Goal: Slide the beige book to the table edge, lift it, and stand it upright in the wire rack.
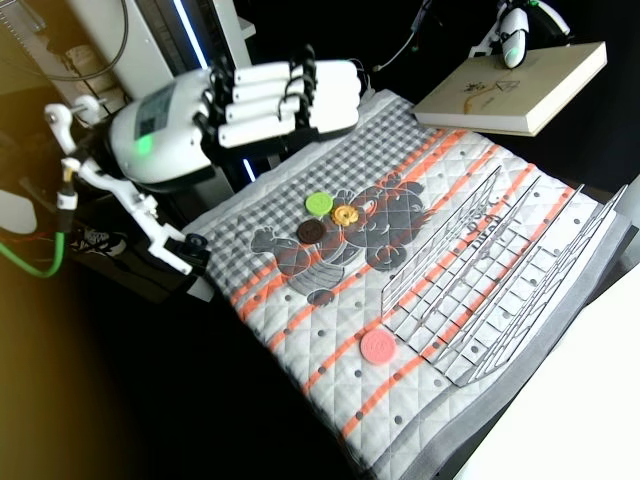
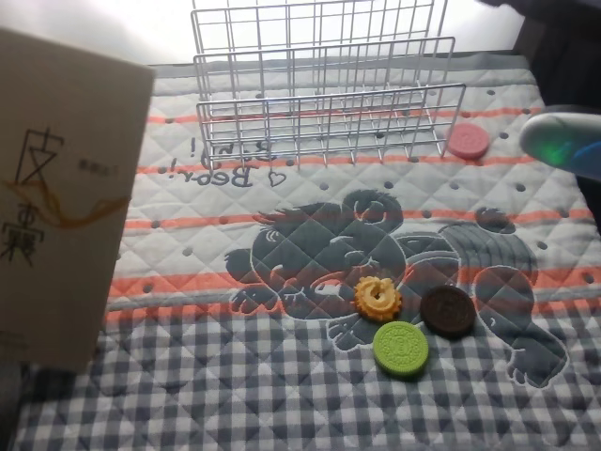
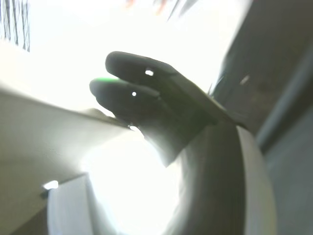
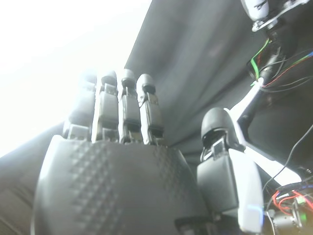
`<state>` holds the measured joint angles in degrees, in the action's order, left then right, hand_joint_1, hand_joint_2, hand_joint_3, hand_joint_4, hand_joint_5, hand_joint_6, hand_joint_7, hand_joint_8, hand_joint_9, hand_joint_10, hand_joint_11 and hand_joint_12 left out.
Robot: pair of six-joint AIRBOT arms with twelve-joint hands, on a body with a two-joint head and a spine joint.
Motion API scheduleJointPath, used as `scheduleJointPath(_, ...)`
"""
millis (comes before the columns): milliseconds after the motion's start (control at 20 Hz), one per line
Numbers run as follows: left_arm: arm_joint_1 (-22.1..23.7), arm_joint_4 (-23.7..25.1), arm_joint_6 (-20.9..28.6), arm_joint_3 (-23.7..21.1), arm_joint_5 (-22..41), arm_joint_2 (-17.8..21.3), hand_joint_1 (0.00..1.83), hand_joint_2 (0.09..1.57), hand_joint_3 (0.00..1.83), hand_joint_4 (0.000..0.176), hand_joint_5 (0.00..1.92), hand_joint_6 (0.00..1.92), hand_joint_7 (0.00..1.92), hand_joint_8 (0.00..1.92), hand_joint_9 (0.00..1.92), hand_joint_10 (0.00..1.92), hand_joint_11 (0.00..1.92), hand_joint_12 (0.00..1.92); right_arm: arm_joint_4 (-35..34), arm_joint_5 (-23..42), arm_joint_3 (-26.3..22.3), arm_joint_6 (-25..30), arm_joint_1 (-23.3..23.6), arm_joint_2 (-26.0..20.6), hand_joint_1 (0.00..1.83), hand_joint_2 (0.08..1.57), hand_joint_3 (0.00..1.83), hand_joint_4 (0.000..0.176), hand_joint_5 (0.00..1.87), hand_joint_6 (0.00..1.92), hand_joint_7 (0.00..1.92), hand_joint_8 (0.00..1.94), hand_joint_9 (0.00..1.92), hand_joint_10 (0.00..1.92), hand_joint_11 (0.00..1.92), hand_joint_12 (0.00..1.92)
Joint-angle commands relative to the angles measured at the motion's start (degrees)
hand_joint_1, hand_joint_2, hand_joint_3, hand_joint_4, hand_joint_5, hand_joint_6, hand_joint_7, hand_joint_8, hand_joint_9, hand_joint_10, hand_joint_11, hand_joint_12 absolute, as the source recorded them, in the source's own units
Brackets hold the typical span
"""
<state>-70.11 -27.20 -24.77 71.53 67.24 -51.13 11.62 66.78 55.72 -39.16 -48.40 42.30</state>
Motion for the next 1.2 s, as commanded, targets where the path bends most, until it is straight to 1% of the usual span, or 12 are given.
scheduleJointPath(0,1.3,-1.5,-0.3,0.2,8.6,0.8,1.5,1.04,0.0,0.0,1.11,0.62,1.19,0.5,1.1,0.79,0.93,1.37,-2.4,6.8,-0.2,0.0,0.2,-0.1,0.01,1.26,0.0,0.0,0.23,0.0,0.18,0.0,0.11,0.0,0.06,0.02)
scheduleJointPath(50,2.6,-0.8,-1.0,0.0,9.1,0.8,1.5,1.02,0.0,0.0,1.12,0.63,1.23,0.47,1.14,0.69,0.94,1.35,-2.4,7.0,-0.6,0.0,-0.5,-0.2,0.0,1.27,0.0,0.0,0.24,0.0,0.16,0.0,0.09,0.0,0.05,0.01)
scheduleJointPath(100,5.2,0.9,-2.4,-0.4,9.9,0.7,1.42,1.02,0.0,0.0,1.12,0.68,1.24,0.49,1.12,0.81,0.99,0.97,-3.0,8.1,-1.2,0.0,-2.3,-0.6,0.0,1.29,0.01,0.0,0.22,0.0,0.14,0.0,0.05,0.0,0.01,0.0)
scheduleJointPath(150,5.9,1.5,-2.8,-0.4,9.9,0.7,1.49,1.03,0.01,0.0,1.11,0.64,1.2,0.57,1.14,0.74,0.9,1.31,-3.3,8.6,-1.3,0.0,-3.1,-0.7,0.04,1.29,0.01,0.0,0.21,0.0,0.11,0.0,0.01,0.0,0.0,0.0)
scheduleJointPath(200,8.6,3.7,-3.8,-0.5,9.5,0.5,1.5,1.03,0.0,0.0,1.09,0.65,1.19,0.57,1.15,0.72,0.9,1.37,-4.7,10.3,-1.8,0.0,-5.2,-1.1,0.06,1.27,0.0,0.015,0.21,0.0,0.11,0.0,0.01,0.0,0.0,0.0)
scheduleJointPath(300,13.5,7.6,-5.4,-0.5,8.3,-0.3,1.51,1.01,0.0,0.0,1.17,0.48,1.25,0.47,1.2,0.65,0.96,1.33,-6.8,12.5,-2.3,0.0,-8.2,-1.5,0.04,1.29,0.0,0.0,0.2,0.0,0.1,0.0,0.02,0.01,0.0,0.0)
scheduleJointPath(350,17.0,9.6,-6.7,-0.2,7.6,-0.9,1.51,1.01,0.0,0.0,1.18,0.41,1.22,0.53,1.19,0.68,0.96,1.34,-7.8,13.5,-2.5,0.0,-9.5,-1.5,0.02,1.28,0.0,0.021,0.2,0.0,0.1,0.0,0.01,0.0,0.0,0.0)
scheduleJointPath(700,32.2,14.1,-10.0,3.3,5.6,-4.2,1.51,1.06,0.0,0.0,1.1,0.51,1.08,0.86,1.07,0.92,0.83,1.46,-10.4,14.5,-2.4,0.0,-12.5,-0.6,0.02,1.3,0.0,0.047,0.2,0.0,0.12,0.01,0.03,0.01,0.0,0.0)
scheduleJointPath(850,37.7,14.2,-10.1,6.1,4.3,-7.1,1.51,1.06,0.0,0.0,1.13,0.46,1.09,0.84,1.06,0.96,0.81,1.46,-11.1,14.5,-2.2,0.0,-13.2,0.1,0.04,1.3,0.0,0.027,0.2,0.0,0.15,0.01,0.08,0.02,0.04,0.02)
scheduleJointPath(950,43.4,16.0,-10.1,8.7,1.2,-9.9,1.4,1.07,0.0,0.0,0.99,0.82,1.12,0.66,1.07,1.11,0.99,1.13,-11.3,14.5,-1.9,0.0,-13.5,0.8,0.04,1.32,0.0,0.013,0.19,0.0,0.18,0.0,0.15,0.01,0.08,0.08)
scheduleJointPath(1000,45.5,16.6,-10.1,9.7,0.0,-11.1,1.48,1.05,0.0,0.0,1.04,0.73,1.13,0.58,1.11,0.92,0.89,1.39,-11.4,14.5,-1.8,0.0,-13.6,1.1,0.05,1.35,0.0,0.001,0.19,0.0,0.18,0.0,0.17,0.0,0.02,0.32)
scheduleJointPath(1150,48.3,15.8,-10.1,11.2,0.3,-13.2,1.51,1.04,0.0,0.0,1.12,0.59,1.16,0.51,1.16,0.82,0.88,1.43,-11.4,14.5,-1.2,0.2,-13.6,2.1,0.03,1.36,0.0,0.0,0.17,0.0,0.18,0.0,0.2,0.01,0.0,0.49)
